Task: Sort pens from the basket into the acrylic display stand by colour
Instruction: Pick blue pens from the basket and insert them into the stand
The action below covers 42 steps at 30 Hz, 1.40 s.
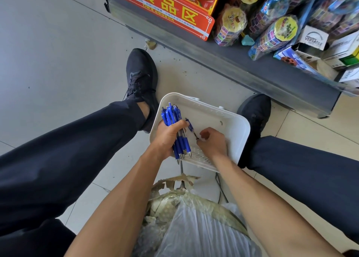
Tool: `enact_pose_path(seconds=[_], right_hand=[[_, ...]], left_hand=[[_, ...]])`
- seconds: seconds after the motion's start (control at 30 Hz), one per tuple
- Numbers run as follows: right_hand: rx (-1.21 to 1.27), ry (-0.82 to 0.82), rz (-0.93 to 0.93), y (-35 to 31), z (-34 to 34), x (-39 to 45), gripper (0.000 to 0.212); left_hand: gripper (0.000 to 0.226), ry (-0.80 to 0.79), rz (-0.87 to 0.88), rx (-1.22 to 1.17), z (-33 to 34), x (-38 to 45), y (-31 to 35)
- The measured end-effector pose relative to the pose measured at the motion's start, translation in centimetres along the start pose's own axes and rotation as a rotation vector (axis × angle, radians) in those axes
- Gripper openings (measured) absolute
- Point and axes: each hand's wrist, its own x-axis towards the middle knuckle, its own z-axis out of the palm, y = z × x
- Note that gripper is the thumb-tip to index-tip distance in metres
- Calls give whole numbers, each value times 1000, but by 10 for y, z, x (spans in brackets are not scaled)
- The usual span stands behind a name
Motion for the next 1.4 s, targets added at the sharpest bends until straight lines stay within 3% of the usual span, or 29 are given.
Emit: enact_pose_path(seconds=[0.13, 0.37, 0.5, 0.6, 0.7, 0.83, 0.9, 1.1, 1.27, 1.33, 1.4], right_hand=[[-96, -45, 44, -9, 7, 7, 32], [-431, -164, -76, -23, 6, 13, 16], [-485, -242, -94, -17, 3, 17, 7], [-327, -234, -48, -18, -4, 17, 6], [56, -198, 44, -22, -13, 13, 3], [622, -367, 172, -27, -27, 1, 8], [751, -447, 180, -26, -31, -3, 12], [773, -608, 116, -31, -30, -9, 29], [894, -664, 128, -30, -26, -8, 9], [935, -546, 213, -29, -16, -5, 14], [710, -295, 206, -26, -9, 1, 12]], left_hand=[[16, -9, 23, -2, -1, 2, -1], [13, 14, 24, 29, -1, 8, -5], [17, 5, 24, 32, -1, 9, -5], [13, 18, 23, 42, 0, 9, -5], [11, 41, 12, 51, 1, 10, -6], [17, 48, 14, 52, 2, 10, -6], [26, 46, 24, 39, 3, 9, -5], [55, 43, 51, 62, 4, 6, -4], [42, 161, 129, 188, 4, 10, -10], [33, 161, 150, 196, 5, 12, -10], [28, 138, 154, 190, 4, 9, -9]])
